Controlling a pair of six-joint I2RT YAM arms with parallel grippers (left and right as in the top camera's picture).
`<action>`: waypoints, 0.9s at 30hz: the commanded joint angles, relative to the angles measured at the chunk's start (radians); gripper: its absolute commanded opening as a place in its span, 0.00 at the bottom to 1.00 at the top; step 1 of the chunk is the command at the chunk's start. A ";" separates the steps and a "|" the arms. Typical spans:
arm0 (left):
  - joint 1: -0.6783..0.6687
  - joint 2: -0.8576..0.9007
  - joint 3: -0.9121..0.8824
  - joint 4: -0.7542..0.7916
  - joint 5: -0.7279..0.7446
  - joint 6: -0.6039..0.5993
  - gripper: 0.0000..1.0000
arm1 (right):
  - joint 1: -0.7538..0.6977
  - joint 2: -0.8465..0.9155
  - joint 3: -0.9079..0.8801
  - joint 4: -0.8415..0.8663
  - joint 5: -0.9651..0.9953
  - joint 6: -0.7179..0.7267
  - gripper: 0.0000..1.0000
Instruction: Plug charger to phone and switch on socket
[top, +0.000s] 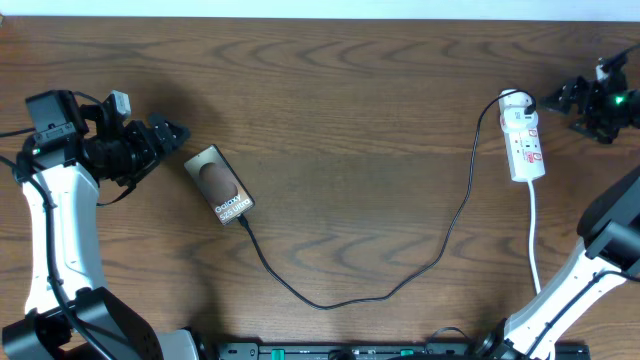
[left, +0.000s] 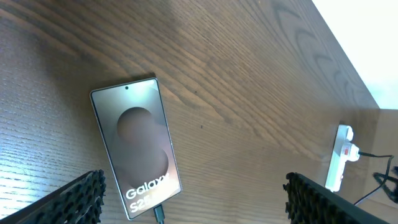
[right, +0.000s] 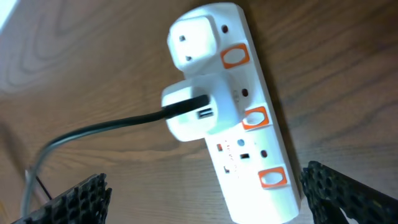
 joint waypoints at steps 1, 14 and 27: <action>0.000 0.001 0.000 -0.003 -0.009 0.026 0.90 | 0.014 0.027 0.021 -0.003 0.010 -0.050 0.98; 0.000 0.001 0.000 -0.003 -0.008 0.040 0.90 | 0.088 0.090 0.016 0.000 0.010 -0.134 0.99; 0.000 0.001 0.000 -0.005 -0.009 0.040 0.90 | 0.130 0.090 0.015 0.016 0.062 -0.091 0.99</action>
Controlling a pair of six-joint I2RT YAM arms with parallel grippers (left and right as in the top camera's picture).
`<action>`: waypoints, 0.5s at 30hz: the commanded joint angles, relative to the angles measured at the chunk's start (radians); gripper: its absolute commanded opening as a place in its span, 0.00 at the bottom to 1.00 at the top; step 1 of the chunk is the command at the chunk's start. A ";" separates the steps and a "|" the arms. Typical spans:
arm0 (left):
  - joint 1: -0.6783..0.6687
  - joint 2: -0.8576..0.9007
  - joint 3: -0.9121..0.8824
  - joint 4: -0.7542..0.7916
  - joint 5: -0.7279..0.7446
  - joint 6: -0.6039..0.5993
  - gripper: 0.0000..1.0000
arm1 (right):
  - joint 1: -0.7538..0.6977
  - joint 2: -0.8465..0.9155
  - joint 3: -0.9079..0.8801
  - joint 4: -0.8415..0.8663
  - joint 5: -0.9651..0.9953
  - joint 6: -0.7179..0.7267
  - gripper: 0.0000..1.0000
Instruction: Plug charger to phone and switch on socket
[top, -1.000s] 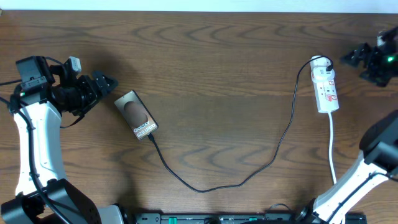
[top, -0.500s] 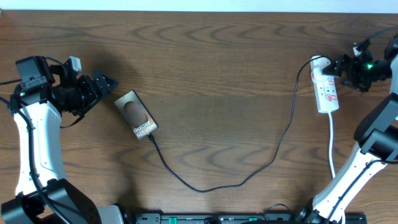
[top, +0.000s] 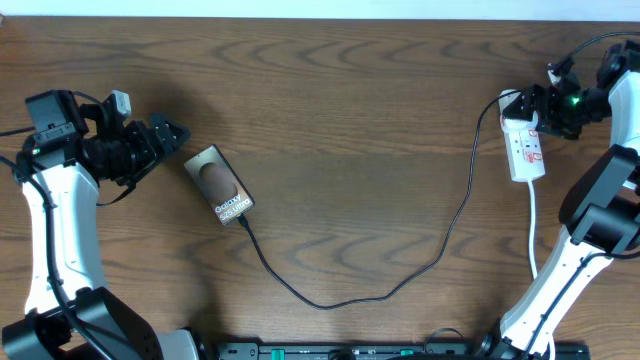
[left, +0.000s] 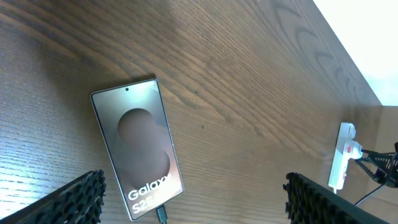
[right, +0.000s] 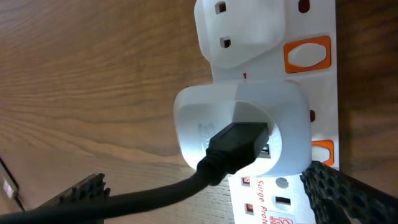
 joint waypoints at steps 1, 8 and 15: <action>0.000 0.001 0.000 -0.006 -0.009 0.021 0.90 | 0.016 0.004 0.014 0.007 0.005 0.013 0.99; 0.000 0.001 0.000 -0.010 -0.009 0.021 0.90 | 0.018 0.004 0.014 0.013 0.049 0.032 0.99; 0.000 0.001 0.000 -0.010 -0.009 0.021 0.90 | 0.026 0.004 0.006 0.013 0.045 0.062 0.99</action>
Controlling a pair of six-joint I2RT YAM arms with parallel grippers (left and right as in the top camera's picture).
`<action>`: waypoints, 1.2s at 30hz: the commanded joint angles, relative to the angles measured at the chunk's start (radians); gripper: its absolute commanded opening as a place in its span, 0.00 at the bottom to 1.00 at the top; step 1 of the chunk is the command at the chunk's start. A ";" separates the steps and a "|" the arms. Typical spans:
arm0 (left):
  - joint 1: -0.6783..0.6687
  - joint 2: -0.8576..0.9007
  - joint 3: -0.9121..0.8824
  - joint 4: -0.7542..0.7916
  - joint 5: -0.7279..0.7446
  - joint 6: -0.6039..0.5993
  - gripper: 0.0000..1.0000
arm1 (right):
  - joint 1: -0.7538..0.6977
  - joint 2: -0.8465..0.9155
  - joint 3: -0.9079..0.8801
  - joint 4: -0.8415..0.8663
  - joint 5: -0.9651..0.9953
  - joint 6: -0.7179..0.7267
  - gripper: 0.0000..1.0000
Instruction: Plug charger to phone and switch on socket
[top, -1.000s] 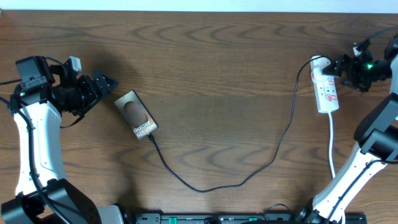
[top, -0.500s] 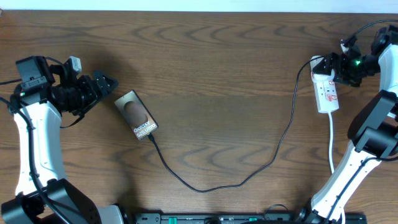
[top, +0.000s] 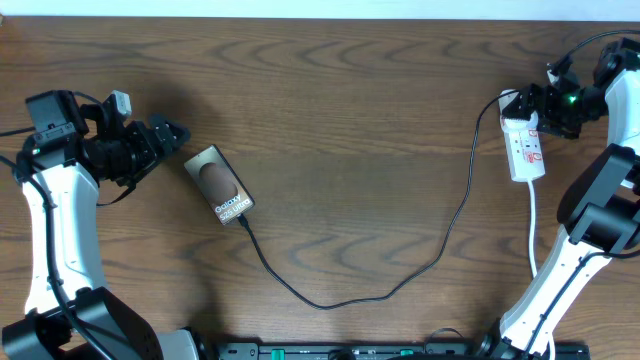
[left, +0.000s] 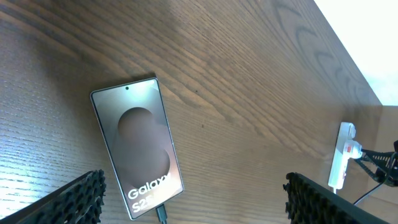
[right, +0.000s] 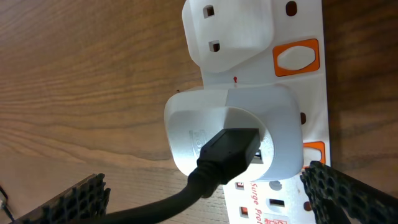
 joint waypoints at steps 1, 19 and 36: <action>0.000 0.001 0.000 -0.007 -0.008 0.021 0.90 | 0.017 0.004 0.002 0.000 0.003 0.029 0.99; 0.000 0.001 0.000 -0.007 -0.009 0.021 0.90 | 0.039 0.004 -0.138 0.089 -0.009 0.061 0.99; 0.000 0.001 0.000 -0.007 -0.008 0.021 0.91 | 0.039 0.004 -0.154 0.049 -0.175 0.083 0.99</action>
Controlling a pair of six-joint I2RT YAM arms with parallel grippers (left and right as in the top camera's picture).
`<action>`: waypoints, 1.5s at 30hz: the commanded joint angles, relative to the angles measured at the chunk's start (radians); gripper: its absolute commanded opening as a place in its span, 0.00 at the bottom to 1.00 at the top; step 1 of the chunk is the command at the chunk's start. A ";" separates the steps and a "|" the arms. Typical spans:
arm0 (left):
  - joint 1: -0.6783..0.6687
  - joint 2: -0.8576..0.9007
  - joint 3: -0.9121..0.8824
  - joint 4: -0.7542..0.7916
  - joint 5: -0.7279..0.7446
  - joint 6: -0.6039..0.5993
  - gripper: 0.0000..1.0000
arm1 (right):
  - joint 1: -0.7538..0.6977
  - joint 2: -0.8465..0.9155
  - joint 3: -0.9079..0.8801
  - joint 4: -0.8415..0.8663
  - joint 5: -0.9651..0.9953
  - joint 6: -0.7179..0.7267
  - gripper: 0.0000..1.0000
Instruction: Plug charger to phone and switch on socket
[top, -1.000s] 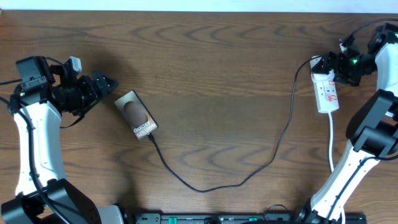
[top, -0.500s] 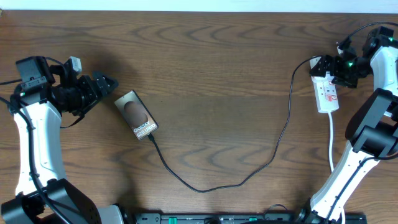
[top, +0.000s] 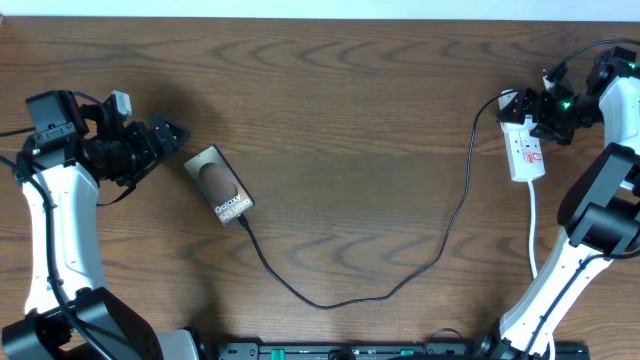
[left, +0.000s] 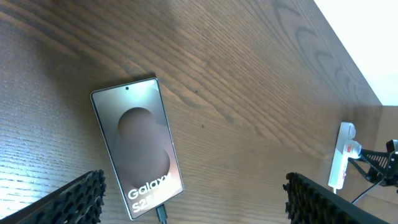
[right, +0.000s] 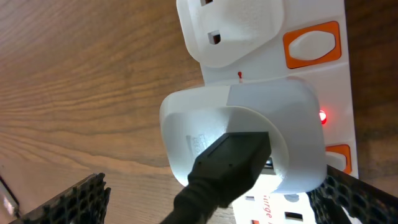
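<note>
The phone (top: 219, 183) lies face up at the left of the table, its screen reading "Galaxy" (left: 142, 155). A black cable (top: 350, 292) is plugged into its lower end and runs to a white charger (right: 242, 134) seated in the white power strip (top: 523, 140). A red light (right: 323, 116) glows on the strip beside the charger. My right gripper (top: 545, 108) hangs open, close over the charger, with the right finger (right: 360, 196) over the orange switch there. Left of the phone, my left gripper (top: 170, 132) is open and apart from it.
A second white plug (right: 233, 28) sits in the strip's end socket next to another orange switch (right: 313, 42). The strip's white lead (top: 535, 240) runs toward the front edge. The black cable loops across the middle of the wooden table (top: 330, 120).
A red light now glows on the strip beside the charger, where none showed before. My right gripper sits slightly lower over the charger. The left arm and phone are unmoved.
My right gripper first stood off to the right of the strip, open. It then hung open right over the charger, all lights dark, and stayed there. Now the red light beside the charger is lit. The phone stayed plugged in throughout.
</note>
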 joint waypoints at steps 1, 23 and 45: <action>0.000 0.001 0.000 -0.007 -0.008 0.021 0.90 | 0.034 0.028 -0.044 -0.032 -0.142 0.029 0.99; 0.000 0.001 0.000 -0.011 -0.008 0.020 0.90 | 0.023 -0.164 -0.037 -0.124 0.369 0.270 0.99; 0.000 0.001 0.000 -0.011 -0.009 0.020 0.90 | 0.023 -0.667 -0.037 -0.243 0.391 0.373 0.99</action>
